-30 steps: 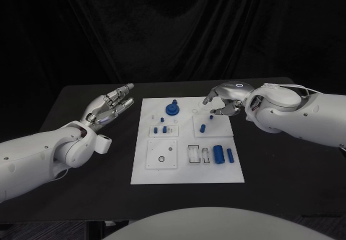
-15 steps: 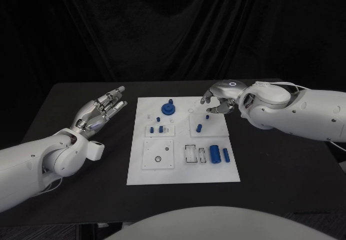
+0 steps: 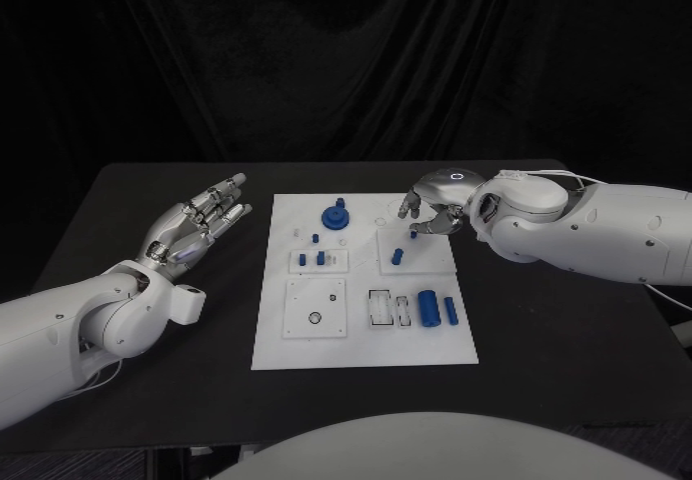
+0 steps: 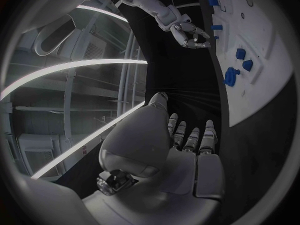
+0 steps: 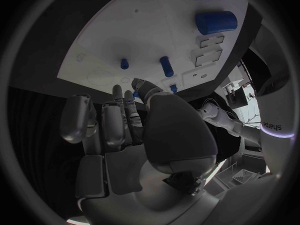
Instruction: Assemble the parts on the task board
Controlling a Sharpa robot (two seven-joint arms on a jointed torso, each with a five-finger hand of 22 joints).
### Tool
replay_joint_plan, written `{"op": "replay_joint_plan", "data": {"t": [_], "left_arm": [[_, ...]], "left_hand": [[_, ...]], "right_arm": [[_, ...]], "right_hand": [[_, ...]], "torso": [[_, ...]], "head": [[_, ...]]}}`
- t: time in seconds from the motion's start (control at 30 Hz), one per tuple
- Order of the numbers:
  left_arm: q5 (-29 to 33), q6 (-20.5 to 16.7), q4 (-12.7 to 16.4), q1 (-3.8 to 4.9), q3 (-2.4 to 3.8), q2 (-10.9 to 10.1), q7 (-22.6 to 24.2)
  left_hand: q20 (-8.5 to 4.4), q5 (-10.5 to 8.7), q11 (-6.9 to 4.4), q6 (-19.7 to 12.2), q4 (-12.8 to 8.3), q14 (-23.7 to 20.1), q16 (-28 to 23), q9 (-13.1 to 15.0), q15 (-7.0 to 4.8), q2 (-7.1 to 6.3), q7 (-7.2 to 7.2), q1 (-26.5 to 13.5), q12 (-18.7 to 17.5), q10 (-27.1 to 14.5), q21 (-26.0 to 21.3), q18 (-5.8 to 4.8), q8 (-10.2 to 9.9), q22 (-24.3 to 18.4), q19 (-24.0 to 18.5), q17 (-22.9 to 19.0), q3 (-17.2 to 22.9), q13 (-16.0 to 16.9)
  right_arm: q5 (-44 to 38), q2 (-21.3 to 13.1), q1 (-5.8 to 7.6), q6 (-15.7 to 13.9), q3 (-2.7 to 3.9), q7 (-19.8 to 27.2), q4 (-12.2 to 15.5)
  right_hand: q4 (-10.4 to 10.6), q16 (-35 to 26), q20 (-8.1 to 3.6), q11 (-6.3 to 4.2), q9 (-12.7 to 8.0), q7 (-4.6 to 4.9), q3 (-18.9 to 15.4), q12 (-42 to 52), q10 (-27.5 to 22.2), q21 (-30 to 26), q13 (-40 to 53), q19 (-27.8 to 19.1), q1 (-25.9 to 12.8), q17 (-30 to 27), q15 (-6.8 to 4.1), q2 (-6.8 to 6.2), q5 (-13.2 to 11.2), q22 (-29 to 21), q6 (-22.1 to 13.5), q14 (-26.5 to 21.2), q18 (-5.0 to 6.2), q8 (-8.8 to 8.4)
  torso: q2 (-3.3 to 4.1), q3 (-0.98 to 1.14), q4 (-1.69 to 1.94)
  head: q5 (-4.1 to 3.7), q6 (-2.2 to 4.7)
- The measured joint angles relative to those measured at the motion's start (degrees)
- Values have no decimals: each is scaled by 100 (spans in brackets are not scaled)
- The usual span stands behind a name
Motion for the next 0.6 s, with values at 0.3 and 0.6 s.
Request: {"op": "replay_joint_plan", "data": {"t": [0.3, 0.6], "left_arm": [[7, 29, -11, -1, 0, 8, 4], [12, 56, -48, -1, 0, 33, 6]], "left_hand": [[102, 198, 65, -11, -59, 0, 0, 0, 41, 22, -11, 219, 0, -6, 0, 0, 0, -44, 19, 1, 27, 0], [122, 200, 73, -32, -65, -20, 0, 0, 60, 38, 10, 235, 22, -11, 0, -1, 0, -52, 40, 1, 33, 1]], "right_arm": [[-5, 0, -59, 30, 0, -3, -59], [-7, -8, -75, 46, 0, -9, -84]], "right_hand": [[2, 0, 0, 1, 66, 18, 2, 0, -1, 0, -15, 0, -45, -11, 0, -14, 0, 3, 142, 0, 0, 82], [16, 0, 0, 34, 198, -2, 16, -23, -78, -22, -15, 0, -74, -36, 0, -30, 0, 3, 301, 0, 1, 176]], "torso": [[-1, -16, 1], [3, -34, 1]], "head": [[59, 0], [76, -1]]}}
